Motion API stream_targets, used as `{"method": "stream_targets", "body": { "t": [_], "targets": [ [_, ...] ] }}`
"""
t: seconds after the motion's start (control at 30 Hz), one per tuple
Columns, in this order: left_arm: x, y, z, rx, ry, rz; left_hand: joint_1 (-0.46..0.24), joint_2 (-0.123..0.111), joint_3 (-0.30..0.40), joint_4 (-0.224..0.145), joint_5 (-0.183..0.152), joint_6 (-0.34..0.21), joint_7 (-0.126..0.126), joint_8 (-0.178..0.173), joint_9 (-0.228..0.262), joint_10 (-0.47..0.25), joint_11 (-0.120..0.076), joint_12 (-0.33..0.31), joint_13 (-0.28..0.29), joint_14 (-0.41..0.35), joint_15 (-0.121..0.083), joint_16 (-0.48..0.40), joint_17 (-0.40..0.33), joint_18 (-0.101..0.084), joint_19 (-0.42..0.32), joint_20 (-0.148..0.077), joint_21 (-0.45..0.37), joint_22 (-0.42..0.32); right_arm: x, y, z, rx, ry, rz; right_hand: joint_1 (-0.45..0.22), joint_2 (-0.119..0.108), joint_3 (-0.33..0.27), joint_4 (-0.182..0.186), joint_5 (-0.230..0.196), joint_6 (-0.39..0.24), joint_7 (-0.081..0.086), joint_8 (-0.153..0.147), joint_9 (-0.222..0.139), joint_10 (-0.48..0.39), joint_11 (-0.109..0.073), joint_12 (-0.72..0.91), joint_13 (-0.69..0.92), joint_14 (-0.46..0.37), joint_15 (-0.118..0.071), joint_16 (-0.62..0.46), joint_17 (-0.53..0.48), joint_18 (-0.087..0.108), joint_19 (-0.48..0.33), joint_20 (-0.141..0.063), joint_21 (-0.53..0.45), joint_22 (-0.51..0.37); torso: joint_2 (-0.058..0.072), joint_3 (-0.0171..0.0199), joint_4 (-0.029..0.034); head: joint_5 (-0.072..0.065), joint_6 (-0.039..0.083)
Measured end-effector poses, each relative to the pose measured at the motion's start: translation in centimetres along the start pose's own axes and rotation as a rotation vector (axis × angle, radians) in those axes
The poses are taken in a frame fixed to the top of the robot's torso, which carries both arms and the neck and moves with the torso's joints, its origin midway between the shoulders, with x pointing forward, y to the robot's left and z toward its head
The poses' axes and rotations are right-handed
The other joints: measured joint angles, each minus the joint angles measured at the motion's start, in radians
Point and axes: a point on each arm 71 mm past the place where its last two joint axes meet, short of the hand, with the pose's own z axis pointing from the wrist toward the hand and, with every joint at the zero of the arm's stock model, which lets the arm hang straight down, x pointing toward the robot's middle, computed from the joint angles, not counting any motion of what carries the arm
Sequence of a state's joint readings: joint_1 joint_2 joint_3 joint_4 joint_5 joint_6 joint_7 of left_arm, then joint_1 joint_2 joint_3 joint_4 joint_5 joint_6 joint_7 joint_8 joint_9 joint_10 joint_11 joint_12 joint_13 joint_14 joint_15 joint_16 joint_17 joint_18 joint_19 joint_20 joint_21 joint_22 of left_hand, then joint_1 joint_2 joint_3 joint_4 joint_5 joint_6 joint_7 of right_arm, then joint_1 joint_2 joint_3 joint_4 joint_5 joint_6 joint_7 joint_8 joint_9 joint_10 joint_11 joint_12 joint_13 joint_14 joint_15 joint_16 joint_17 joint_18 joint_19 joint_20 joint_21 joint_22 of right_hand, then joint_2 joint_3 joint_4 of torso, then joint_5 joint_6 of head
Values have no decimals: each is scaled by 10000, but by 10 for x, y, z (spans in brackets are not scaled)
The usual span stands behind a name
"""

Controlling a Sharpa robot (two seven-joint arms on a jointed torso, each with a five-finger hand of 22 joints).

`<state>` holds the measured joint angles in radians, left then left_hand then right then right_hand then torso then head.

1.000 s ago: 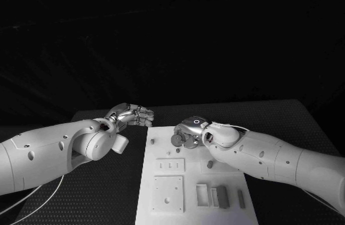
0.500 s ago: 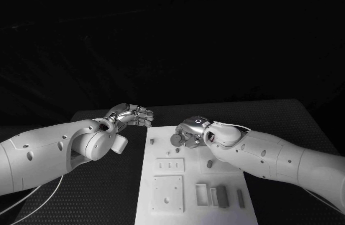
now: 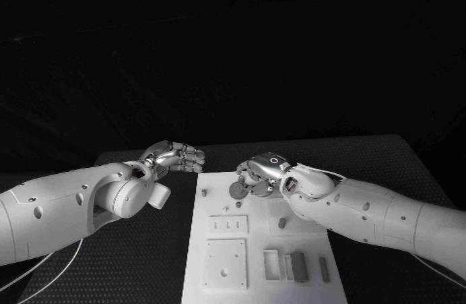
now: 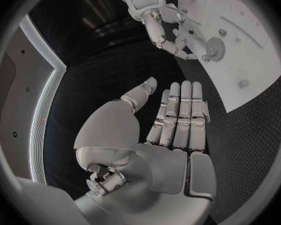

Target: Assemble the parts on the task board

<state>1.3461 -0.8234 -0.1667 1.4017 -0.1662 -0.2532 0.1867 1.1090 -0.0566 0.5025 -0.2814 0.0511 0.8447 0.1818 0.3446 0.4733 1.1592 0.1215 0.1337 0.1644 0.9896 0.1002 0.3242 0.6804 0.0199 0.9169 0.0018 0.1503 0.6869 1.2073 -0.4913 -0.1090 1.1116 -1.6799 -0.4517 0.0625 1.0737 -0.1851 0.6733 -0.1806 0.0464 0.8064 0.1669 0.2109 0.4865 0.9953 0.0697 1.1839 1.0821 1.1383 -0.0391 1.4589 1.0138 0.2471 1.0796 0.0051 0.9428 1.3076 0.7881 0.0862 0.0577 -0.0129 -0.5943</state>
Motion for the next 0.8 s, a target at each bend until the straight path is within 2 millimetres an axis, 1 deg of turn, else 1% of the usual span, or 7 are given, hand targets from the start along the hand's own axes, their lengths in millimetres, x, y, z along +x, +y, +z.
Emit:
{"method": "stream_targets", "body": {
  "t": [0.13,0.23,0.27,0.37,0.43,0.63,0.8],
  "targets": [
    [-5,1,0,-18,-119,27,0,0,0,0,0,0,0,0,0,0,0,0,0,0,0,0,9,0,0,0,0,1,-21,-7,-9,-18,-617,372,58,-73,15,15,0,0,0,0,0,3,-3,38,0,1,0,46,0,0,0,0,40,0,-10,7,-1,-20,33],
    [-8,2,1,-15,-212,50,0,0,0,0,0,0,0,0,1,0,0,0,0,0,0,0,20,0,0,0,-26,10,-41,-23,-20,211,-950,570,61,-76,18,12,0,1,1,129,39,38,-38,40,-8,1,0,47,-50,1,0,0,40,0,-21,12,-19,-45,76],
    [-9,2,1,-4,-242,61,0,0,0,0,0,0,0,0,1,0,0,0,3,0,0,0,27,-1,0,0,-38,9,-46,-30,-25,299,-1016,661,128,-128,52,-21,0,2,0,167,61,38,-38,40,-15,2,-1,46,-63,0,0,0,40,0,-27,12,-27,-55,95],
    [-12,1,2,145,-368,146,159,-77,61,-61,0,59,-59,10,25,76,-28,0,58,111,13,0,93,-6,67,16,-42,57,-58,-47,-44,525,-1071,986,554,-6,152,-355,0,128,-115,254,112,36,-83,40,-46,51,-55,47,-93,-1,50,-18,40,-1,-45,8,-70,-98,147],
    [-14,1,2,270,-454,218,410,-138,87,-87,0,142,-142,81,60,209,-63,0,94,295,-73,36,174,-47,200,-57,-42,96,-64,-56,-56,642,-1015,1174,587,8,115,-478,0,206,-136,302,114,38,-111,40,-51,34,-77,47,-93,-2,58,-48,40,-1,-64,6,-108,-108,173],
    [-18,0,6,455,-571,340,465,-171,87,-87,0,144,-144,88,68,220,-73,0,103,344,-125,47,210,-48,234,-90,-42,102,-71,-89,-83,1255,-614,1414,603,-55,2,-580,0,212,-142,302,123,38,-111,84,-63,14,-118,47,-113,-3,51,-58,46,-1,-142,16,-265,-101,201],
    [-15,-1,8,548,-494,365,465,-171,87,-87,0,144,-144,88,67,220,-73,0,102,344,-125,47,227,-47,234,-90,-42,101,-66,-103,-94,1545,-201,1584,519,-139,-58,-520,0,215,-145,302,123,38,-111,84,-74,15,-119,82,-130,-3,50,-57,79,-1,-200,28,-334,-142,171]
  ]
}}
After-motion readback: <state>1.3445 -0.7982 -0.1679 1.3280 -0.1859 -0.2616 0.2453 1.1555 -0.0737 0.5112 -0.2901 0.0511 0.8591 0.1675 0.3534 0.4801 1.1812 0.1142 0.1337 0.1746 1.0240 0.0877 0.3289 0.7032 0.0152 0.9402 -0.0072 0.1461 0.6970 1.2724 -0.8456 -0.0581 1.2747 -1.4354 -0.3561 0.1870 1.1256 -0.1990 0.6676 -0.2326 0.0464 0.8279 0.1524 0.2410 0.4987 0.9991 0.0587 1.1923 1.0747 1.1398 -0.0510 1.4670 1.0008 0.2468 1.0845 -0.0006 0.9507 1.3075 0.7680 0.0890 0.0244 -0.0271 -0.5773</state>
